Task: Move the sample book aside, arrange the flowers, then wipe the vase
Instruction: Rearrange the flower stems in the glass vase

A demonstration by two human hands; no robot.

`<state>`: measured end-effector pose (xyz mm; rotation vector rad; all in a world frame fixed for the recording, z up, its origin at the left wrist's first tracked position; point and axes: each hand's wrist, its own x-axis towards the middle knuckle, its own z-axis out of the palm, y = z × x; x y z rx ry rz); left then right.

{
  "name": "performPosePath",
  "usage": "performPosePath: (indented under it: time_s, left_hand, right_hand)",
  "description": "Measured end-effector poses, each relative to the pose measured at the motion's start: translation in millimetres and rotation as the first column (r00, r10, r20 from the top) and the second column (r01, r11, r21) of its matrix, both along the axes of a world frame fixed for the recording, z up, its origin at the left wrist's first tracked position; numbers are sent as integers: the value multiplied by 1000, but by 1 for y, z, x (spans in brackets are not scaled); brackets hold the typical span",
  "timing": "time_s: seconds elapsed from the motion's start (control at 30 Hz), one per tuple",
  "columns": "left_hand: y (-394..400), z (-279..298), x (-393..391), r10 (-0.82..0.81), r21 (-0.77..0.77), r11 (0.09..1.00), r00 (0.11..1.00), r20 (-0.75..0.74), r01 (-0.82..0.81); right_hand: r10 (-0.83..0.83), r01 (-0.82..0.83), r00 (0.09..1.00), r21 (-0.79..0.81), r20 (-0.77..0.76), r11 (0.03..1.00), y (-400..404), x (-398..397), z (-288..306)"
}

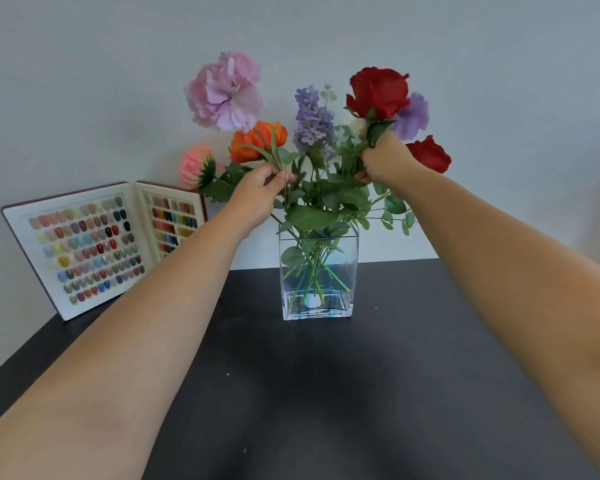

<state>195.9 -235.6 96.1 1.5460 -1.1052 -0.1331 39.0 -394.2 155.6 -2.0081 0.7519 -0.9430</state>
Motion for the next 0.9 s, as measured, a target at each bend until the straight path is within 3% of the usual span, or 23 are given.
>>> performPosePath:
  time_s: [0.07, 0.2, 0.5, 0.63, 0.8, 0.9]
  left_hand:
    - [-2, 4, 1, -10, 59, 998, 999, 43, 7]
    - [-3, 5, 1, -44, 171, 985, 984, 171, 15]
    - [-10, -6, 5, 14, 291, 946, 911, 412, -146]
    - [-10, -6, 5, 56, 321, 924, 902, 428, -210]
    - [-2, -1, 3, 106, 312, 898, 841, 530, -310]
    - [4, 2, 5, 179, 229, 916, 845, 504, -330]
  right_hand:
    - [-37, 37, 999, 20, -1, 999, 6, 5, 1]
    - [-88, 69, 990, -173, -107, 983, 9, 14, -5]
    - [-40, 20, 982, -109, -183, 994, 8, 15, -27]
    - [-28, 5, 980, -118, -198, 993, 9, 11, -31]
    - [-117, 3, 916, -283, -384, 959, 11, 0, -13]
    - [-146, 46, 937, -304, -317, 952, 10, -6, -6]
